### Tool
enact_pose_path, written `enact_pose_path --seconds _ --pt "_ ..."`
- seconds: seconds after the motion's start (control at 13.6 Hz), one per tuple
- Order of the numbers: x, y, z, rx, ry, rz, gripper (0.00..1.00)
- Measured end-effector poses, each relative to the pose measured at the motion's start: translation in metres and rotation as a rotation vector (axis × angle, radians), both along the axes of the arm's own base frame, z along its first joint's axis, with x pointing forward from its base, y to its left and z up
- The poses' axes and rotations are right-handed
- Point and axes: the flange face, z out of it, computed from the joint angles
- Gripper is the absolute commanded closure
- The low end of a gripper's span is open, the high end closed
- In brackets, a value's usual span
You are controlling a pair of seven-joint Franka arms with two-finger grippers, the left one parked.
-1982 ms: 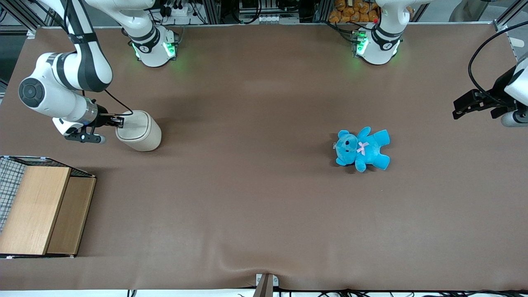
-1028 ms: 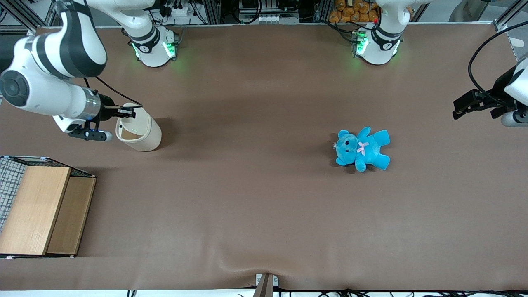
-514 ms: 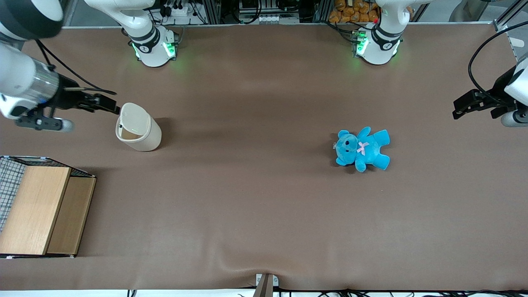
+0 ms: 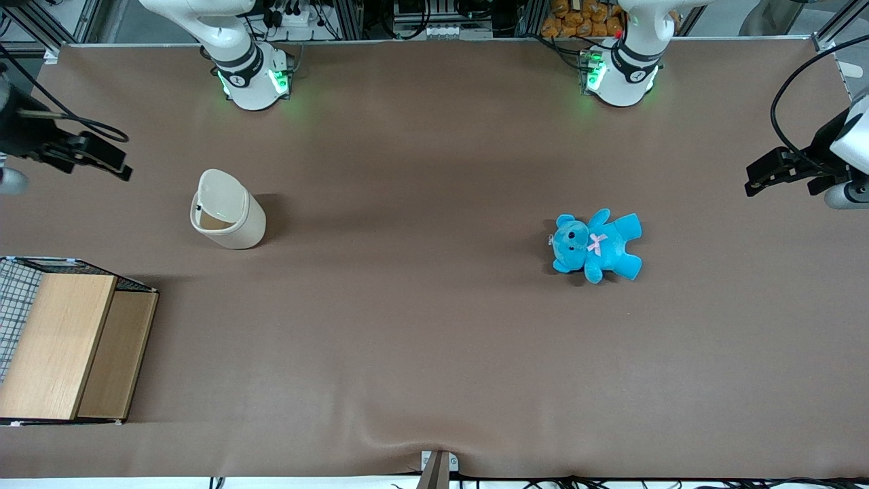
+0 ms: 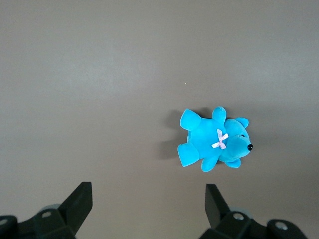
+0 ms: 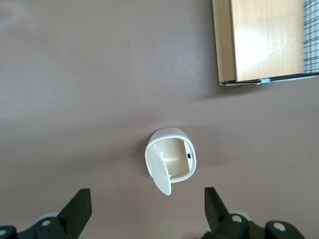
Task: Open trash can with right arm
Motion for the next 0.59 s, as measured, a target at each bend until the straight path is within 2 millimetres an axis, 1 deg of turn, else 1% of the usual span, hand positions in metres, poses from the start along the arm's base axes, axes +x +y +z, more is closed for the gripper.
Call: enact_pose_path --seconds 0.22,0.59 --pt "0.001 -0.024 0.003 0.0 -0.007 -0.003 0.0" --pt "-0.001 -0.065 0.006 0.001 -0.019 0.047 0.0"
